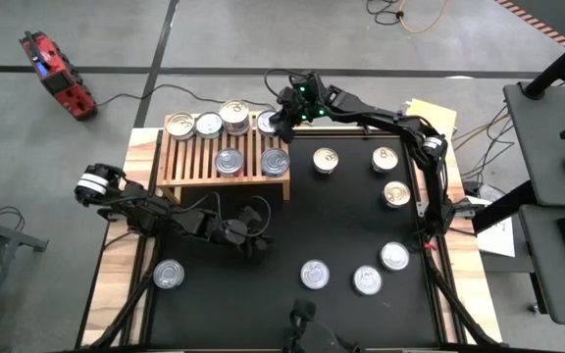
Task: Stack canned seafood by type on shelf
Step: Put the top blue tuna can on the shelf, then stack the blue tuna can on top of the other blue tuna can on the shelf
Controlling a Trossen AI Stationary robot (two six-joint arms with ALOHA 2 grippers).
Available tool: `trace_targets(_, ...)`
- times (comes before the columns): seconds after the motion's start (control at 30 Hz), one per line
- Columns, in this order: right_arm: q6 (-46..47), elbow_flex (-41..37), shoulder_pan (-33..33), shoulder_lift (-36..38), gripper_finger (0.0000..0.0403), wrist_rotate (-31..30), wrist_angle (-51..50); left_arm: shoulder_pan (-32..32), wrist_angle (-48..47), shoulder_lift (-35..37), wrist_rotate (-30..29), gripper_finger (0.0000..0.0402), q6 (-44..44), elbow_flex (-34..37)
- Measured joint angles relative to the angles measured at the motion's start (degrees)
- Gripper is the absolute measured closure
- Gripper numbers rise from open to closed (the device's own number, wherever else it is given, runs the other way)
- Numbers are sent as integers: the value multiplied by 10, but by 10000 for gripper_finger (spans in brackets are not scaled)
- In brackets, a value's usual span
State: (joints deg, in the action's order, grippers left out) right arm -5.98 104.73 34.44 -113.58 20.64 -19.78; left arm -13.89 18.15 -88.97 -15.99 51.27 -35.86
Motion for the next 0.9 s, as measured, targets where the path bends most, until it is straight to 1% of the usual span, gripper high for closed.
trace_targets(0.4,1,-1,-1,1,394,2,23,0,0,0,-1,401,7,0)
trace_targets(0.5,16,2,-1,7,394,4,23,-1,0,0,12,401,23,0)
trace_targets(0.73,25,47,-3,10,394,8,-3,-5,2,4,57,401,43,0)
trace_targets(0.9,31,91,-8,30,394,8,-57,-25,3,26,65,401,50,0)
